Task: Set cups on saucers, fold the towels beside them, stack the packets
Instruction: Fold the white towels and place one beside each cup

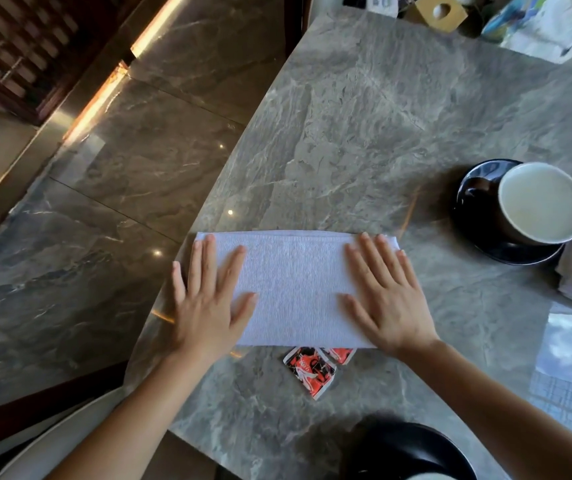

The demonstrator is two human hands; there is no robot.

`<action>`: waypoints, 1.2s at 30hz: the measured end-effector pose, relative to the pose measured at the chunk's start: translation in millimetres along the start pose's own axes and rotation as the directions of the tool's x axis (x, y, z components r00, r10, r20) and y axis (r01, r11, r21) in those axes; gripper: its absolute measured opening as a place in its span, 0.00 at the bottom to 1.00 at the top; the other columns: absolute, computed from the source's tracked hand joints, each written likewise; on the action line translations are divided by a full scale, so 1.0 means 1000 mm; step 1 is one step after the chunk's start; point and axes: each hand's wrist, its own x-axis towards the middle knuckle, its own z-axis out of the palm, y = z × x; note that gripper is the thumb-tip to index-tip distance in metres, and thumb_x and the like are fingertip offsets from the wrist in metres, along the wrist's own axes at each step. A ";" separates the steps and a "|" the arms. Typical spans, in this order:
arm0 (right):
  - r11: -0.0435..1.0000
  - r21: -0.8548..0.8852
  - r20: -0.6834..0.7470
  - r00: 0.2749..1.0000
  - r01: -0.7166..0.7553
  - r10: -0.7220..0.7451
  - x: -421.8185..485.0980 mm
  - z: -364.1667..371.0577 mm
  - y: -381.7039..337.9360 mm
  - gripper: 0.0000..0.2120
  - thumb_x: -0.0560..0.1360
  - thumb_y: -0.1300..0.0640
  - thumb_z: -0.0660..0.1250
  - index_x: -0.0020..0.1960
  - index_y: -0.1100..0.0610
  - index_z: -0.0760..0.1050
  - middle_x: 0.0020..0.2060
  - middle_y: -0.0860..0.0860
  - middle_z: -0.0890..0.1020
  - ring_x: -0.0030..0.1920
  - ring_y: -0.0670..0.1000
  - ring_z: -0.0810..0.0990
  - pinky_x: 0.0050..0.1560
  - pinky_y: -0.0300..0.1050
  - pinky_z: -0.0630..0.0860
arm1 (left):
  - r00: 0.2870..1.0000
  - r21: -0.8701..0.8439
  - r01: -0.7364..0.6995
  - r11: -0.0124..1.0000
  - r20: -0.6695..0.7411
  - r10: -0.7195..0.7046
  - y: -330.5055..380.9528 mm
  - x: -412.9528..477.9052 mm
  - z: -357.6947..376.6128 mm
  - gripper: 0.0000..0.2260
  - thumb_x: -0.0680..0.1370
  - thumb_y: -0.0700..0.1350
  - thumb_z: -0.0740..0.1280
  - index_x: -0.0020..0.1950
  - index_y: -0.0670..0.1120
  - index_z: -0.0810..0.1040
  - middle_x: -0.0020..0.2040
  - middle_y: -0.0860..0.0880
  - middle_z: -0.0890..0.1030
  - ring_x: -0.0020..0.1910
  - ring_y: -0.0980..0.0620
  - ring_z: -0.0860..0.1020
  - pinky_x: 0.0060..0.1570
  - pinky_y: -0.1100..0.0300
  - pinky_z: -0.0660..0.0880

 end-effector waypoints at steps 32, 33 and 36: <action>0.475 0.870 -0.161 0.833 -0.134 0.529 -0.036 -0.021 0.053 0.16 0.73 0.68 0.59 0.54 0.51 0.72 0.40 0.45 0.78 0.43 0.51 0.81 0.41 0.42 0.77 | 0.943 -0.551 -0.259 0.793 0.033 0.331 0.208 -0.013 -0.040 0.10 0.68 0.41 0.71 0.46 0.49 0.76 0.54 0.49 0.69 0.47 0.50 0.74 0.43 0.56 0.75; 0.468 0.874 -0.159 0.835 -0.129 0.527 -0.036 -0.020 0.053 0.16 0.73 0.68 0.59 0.54 0.51 0.73 0.40 0.46 0.78 0.43 0.53 0.81 0.41 0.44 0.77 | 0.944 -0.558 -0.255 0.789 0.034 0.329 0.205 -0.011 -0.040 0.08 0.68 0.41 0.71 0.44 0.49 0.75 0.52 0.50 0.70 0.45 0.52 0.74 0.38 0.60 0.75; 0.466 0.874 -0.149 0.837 -0.138 0.526 -0.034 -0.020 0.056 0.16 0.73 0.68 0.60 0.53 0.50 0.73 0.38 0.47 0.79 0.41 0.52 0.80 0.40 0.46 0.78 | 0.931 -0.557 -0.299 0.774 0.009 0.366 0.196 -0.002 -0.044 0.04 0.70 0.42 0.70 0.41 0.46 0.76 0.46 0.51 0.73 0.41 0.54 0.75 0.31 0.65 0.70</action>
